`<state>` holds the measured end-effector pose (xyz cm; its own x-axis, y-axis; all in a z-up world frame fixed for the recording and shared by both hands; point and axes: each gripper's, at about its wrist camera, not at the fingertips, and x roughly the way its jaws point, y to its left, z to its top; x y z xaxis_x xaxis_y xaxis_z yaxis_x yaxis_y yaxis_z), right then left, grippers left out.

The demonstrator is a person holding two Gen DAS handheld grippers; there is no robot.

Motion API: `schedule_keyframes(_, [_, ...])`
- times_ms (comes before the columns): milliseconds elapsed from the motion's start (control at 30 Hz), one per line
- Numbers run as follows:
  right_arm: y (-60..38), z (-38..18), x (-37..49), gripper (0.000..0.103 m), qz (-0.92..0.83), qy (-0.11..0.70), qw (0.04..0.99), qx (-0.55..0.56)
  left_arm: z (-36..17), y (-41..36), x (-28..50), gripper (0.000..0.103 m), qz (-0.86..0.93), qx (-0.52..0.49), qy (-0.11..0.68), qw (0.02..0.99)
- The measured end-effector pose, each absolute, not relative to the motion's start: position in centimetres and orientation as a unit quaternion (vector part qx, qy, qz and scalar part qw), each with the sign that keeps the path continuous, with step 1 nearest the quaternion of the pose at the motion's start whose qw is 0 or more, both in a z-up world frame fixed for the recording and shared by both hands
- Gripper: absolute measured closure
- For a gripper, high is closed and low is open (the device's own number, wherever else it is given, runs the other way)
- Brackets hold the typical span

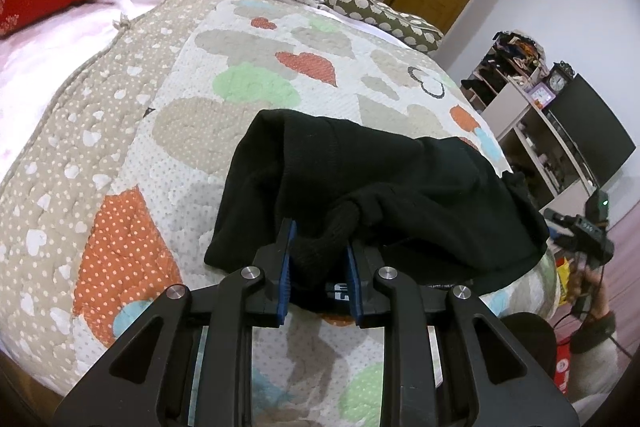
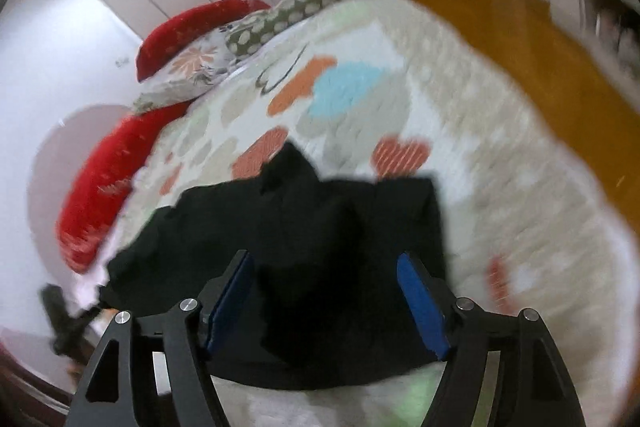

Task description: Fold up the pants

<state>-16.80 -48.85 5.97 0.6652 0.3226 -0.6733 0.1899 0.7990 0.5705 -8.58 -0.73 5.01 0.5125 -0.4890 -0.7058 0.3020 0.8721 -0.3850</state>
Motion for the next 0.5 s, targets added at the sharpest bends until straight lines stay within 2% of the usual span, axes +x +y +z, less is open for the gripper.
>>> schedule_keyframes(33, [-48.8,5.5,-16.6,0.031,0.049,0.397,0.854,0.332,5.0,-0.7,-8.5,0.081,-0.229,-0.106,0.437,0.863])
schedule_keyframes(67, [-48.6,5.4,-16.3,0.040,0.060,0.381,0.855,0.348,5.0,-0.7,-8.6,0.081,-0.228,-0.105,0.437,0.864])
schedule_keyframes(100, [-48.4,5.2,-15.8,0.063,0.068,0.371,0.854,0.359,4.9,-0.7,-8.5,0.081,-0.228,-0.106,0.437,0.863])
schedule_keyframes(167, [-48.3,4.9,-14.8,0.087,0.057,0.370,0.853,0.364,4.8,-0.6,-8.4,0.081,-0.226,-0.107,0.438,0.863])
schedule_keyframes(367, [-49.3,9.1,-19.2,0.090,-0.008,0.327,0.893,0.310,5.2,-0.6,-9.1,0.081,-0.240,-0.103,0.430,0.865])
schedule_keyframes(500, [-49.9,9.1,-21.7,0.090,-0.072,0.375,0.888,0.256,4.7,-0.3,-9.4,0.078,-0.254,-0.104,0.433,0.859])
